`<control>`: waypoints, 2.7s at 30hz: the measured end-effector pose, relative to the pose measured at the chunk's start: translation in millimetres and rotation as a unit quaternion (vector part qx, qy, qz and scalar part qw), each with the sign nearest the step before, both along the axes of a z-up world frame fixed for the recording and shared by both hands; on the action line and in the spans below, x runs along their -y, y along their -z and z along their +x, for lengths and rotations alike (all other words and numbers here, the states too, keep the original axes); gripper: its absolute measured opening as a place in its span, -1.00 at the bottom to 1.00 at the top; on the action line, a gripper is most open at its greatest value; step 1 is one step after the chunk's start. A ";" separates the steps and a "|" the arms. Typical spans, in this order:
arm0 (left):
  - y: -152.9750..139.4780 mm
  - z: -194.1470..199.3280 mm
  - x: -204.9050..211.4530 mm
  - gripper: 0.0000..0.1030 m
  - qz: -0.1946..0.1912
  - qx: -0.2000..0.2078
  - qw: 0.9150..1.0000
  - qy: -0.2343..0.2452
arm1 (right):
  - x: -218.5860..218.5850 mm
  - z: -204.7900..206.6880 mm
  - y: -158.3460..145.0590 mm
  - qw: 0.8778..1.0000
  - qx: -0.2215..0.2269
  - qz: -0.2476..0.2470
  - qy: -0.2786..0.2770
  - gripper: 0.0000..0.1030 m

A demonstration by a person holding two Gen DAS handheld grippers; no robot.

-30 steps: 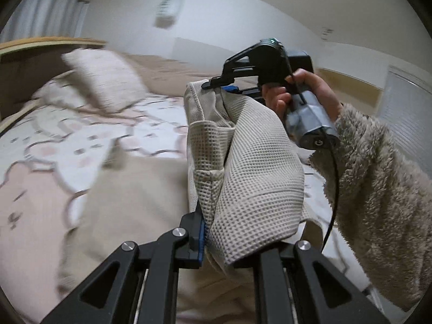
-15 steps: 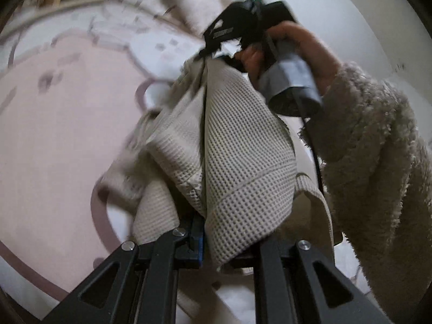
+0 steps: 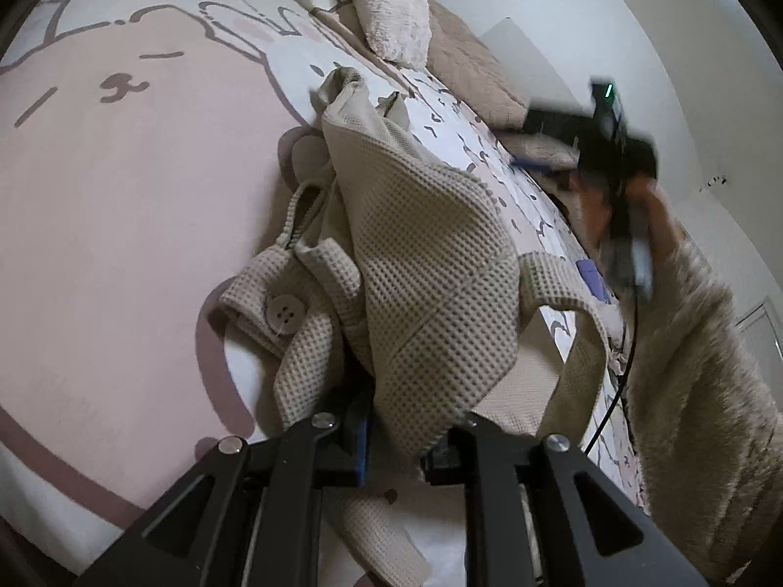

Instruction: Fold clothes

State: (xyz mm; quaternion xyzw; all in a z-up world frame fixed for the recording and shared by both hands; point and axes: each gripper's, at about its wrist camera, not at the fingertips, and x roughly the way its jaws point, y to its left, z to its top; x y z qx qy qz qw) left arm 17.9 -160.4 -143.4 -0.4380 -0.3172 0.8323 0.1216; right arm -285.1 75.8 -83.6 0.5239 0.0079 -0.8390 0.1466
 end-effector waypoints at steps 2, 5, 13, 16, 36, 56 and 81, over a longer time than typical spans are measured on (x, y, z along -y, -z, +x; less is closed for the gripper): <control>-4.1 2.9 3.6 -0.67 0.002 0.009 1.000 -0.003 | -8.5 3.1 26.0 0.999 0.013 0.047 -0.004 0.04; -10.3 7.2 9.1 -0.67 0.006 0.023 1.000 -0.007 | -24.8 8.3 55.3 0.995 0.007 0.096 0.009 0.04; -64.1 28.8 44.9 -0.62 -0.057 -0.002 0.998 -0.026 | -39.8 46.1 28.2 0.999 -0.039 0.006 -0.004 0.04; -99.3 17.3 59.1 -0.44 -0.088 -0.023 0.996 -0.020 | -40.0 61.8 22.0 0.999 -0.042 -0.019 -0.019 0.04; -122.7 -230.0 29.6 0.38 -0.182 -0.068 0.976 0.102 | -31.3 100.2 75.9 0.993 -0.106 -0.027 -0.053 0.45; -11.1 -288.8 25.7 -0.59 -0.114 -0.009 0.985 0.130 | -29.3 105.4 78.4 0.991 -0.124 -0.027 -0.049 0.46; -108.0 -174.6 -19.3 -0.62 -0.145 -0.197 0.930 0.274 | -0.7 20.1 41.2 0.907 -0.100 0.171 -0.371 0.44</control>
